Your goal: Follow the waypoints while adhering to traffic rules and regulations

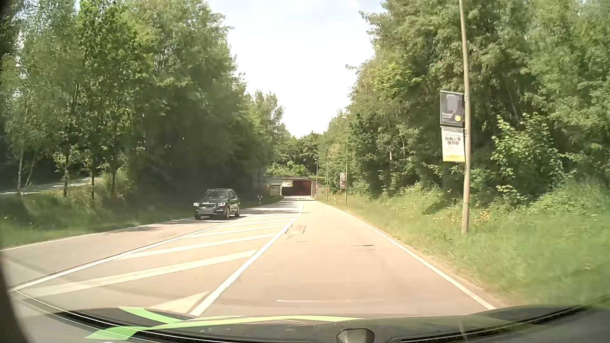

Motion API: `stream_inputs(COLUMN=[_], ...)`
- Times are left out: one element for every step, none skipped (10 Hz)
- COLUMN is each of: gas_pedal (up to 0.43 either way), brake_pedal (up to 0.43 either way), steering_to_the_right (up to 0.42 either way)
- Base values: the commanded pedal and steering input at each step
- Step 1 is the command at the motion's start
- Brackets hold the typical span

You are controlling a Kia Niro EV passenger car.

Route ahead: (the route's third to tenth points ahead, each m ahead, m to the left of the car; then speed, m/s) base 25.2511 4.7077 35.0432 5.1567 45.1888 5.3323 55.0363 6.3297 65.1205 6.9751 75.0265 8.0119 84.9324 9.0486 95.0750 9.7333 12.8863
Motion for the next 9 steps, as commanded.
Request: stream_inputs(gas_pedal=[0.079,0.079,0.079,0.079,0.079,0.079,0.079,0.079,0.079], brake_pedal=[0.0,0.0,0.0,0.0,0.0,0.0,0.0,0.0,0.0], steering_to_the_right=[-0.005,-0.005,-0.005,-0.005,-0.005,-0.005,-0.005,-0.006,-0.006])
